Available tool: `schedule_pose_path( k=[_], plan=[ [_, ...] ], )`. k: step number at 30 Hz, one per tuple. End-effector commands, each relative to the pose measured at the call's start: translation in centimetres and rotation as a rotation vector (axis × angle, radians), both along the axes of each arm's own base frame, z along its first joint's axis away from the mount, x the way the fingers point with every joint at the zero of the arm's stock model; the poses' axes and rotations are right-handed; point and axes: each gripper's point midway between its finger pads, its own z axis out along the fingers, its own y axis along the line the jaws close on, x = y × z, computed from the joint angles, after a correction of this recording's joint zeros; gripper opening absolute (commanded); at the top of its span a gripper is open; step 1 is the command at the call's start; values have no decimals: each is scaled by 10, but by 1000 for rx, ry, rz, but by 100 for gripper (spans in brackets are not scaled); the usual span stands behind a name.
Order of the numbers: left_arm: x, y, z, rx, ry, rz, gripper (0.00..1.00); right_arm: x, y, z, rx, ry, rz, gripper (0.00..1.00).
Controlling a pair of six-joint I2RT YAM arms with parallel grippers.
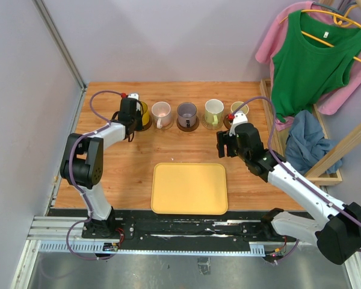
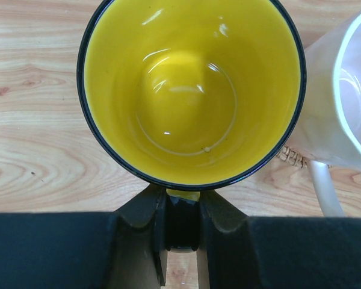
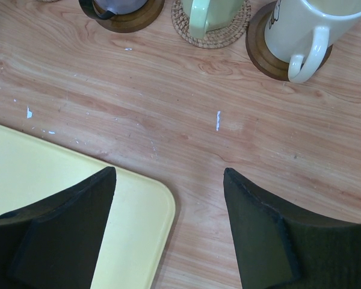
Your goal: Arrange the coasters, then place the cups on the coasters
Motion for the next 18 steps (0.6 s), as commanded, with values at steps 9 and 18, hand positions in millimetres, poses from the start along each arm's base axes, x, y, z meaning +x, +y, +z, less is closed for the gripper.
schedule_pose_path(
  k=[9, 18],
  plan=[
    [21, 2, 17, -10, -93, 22, 0, 10, 4, 13, 41, -17, -11, 73],
    [16, 7, 12, 2, -81, 47, 1, 9, 6, 9, 45, -2, -1, 73]
  ],
)
